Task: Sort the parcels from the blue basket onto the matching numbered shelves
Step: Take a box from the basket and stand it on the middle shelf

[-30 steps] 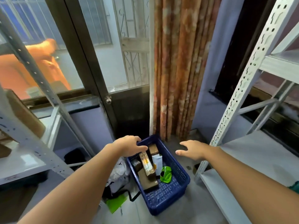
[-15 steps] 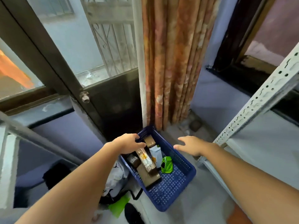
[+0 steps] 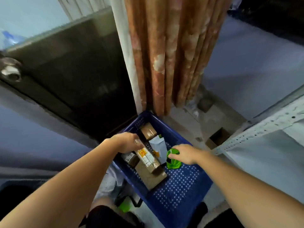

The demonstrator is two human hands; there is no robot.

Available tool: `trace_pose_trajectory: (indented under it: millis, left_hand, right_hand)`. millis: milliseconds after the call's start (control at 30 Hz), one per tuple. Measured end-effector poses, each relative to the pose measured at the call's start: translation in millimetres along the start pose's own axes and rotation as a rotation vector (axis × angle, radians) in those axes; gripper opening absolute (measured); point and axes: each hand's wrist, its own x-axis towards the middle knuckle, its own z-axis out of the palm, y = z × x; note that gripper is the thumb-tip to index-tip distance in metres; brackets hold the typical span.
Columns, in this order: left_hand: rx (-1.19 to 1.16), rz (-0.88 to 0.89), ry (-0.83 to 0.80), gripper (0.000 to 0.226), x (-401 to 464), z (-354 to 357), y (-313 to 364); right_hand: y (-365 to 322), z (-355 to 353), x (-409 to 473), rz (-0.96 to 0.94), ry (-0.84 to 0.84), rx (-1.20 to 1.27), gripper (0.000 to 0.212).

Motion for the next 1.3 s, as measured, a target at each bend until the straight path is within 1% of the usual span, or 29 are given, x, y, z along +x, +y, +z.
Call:
trace_pose_trajectory:
  millis: [133,200,267,333,400,467,533,633,700,767,800,833,900,933,967,1033,1133,1167,1200,1233,1300]
  left_hand:
    - [0.012,-0.029,-0.007,0.071,115.3,70.1,-28.7]
    - [0.014,-0.052,0.000,0.065,165.5,108.5,-44.1]
    - [0.004,-0.084,0.052,0.057,210.3,141.5,-57.8]
    - [-0.115,-0.138,0.098,0.055,247.8,166.8,-69.0]
    - [-0.276,-0.201,0.164,0.061,280.6,187.9,-81.5]
    - [-0.379,-0.239,0.223,0.066,307.9,203.9,-93.0]
    - [-0.438,-0.238,0.228,0.065,329.4,218.3,-102.1]
    - [-0.498,-0.249,0.227,0.067,356.8,237.9,-109.5]
    - [-0.539,-0.260,0.222,0.069,367.9,247.6,-111.3]
    - [-0.580,-0.269,0.262,0.066,369.3,250.7,-109.5]
    - [-0.590,-0.270,0.294,0.063,366.0,248.4,-107.7]
    - [-0.594,-0.257,0.328,0.057,359.0,243.8,-105.4]
    - [-0.599,-0.194,0.406,0.044,335.7,226.4,-99.2]
    - [-0.606,-0.158,0.450,0.039,320.5,215.1,-95.6]
    - [-0.623,-0.129,0.500,0.035,303.3,201.3,-91.0]
    - [-0.677,-0.088,0.590,0.027,264.7,166.3,-79.6]
    - [-0.838,0.000,0.630,0.021,194.8,100.7,-52.5]
    - [-0.885,0.025,0.642,0.022,170.0,75.8,-41.9]
    - [-0.932,0.047,0.657,0.021,144.8,49.1,-31.1]
    - [-0.978,0.087,0.676,0.020,119.9,21.1,-19.8]
    - [-1.031,0.157,0.698,0.019,70.0,-36.6,0.4]
  right_hand:
    - [35.1,67.8,106.2,0.034,-0.037,0.128,0.083]
    - [48.6,107.8,156.6,0.059,-0.060,0.203,0.085]
    - [57.4,150.3,203.1,0.086,-0.082,0.293,0.085]
    - [61.1,189.5,240.1,0.127,-0.084,0.406,0.081]
    - [64.1,224.9,272.5,0.183,-0.052,0.528,0.075]
    - [67.4,253.9,300.4,0.244,-0.005,0.649,0.068]
    - [67.4,275.7,322.9,0.308,0.040,0.793,0.063]
    - [60.8,294.7,342.6,0.396,0.097,1.063,0.067]
    - [53.6,296.7,344.4,0.453,0.089,1.164,0.074]
    - [48.9,296.0,338.8,0.486,0.065,1.345,0.081]
    - [48.8,295.6,333.6,0.485,0.063,1.443,0.086]
    - [49.8,296.4,328.8,0.478,0.054,1.522,0.095]
    - [48.6,290.4,311.3,0.455,0.019,1.624,0.121]
    - [47.5,282.9,297.7,0.443,-0.006,1.677,0.125]
    - [41.8,267.7,278.6,0.427,-0.012,1.743,0.117]
    - [29.1,229.2,236.5,0.392,0.014,1.854,0.087]
    - [12.2,165.1,175.9,0.324,0.057,1.915,0.059]
    - [2.6,141.0,154.4,0.277,0.060,1.890,0.057]
    - [-7.4,116.2,131.5,0.234,0.077,1.850,0.061]
    - [-16.4,91.6,108.5,0.213,0.112,1.797,0.074]
    - [-26.6,52.6,65.8,0.169,0.165,1.686,0.119]
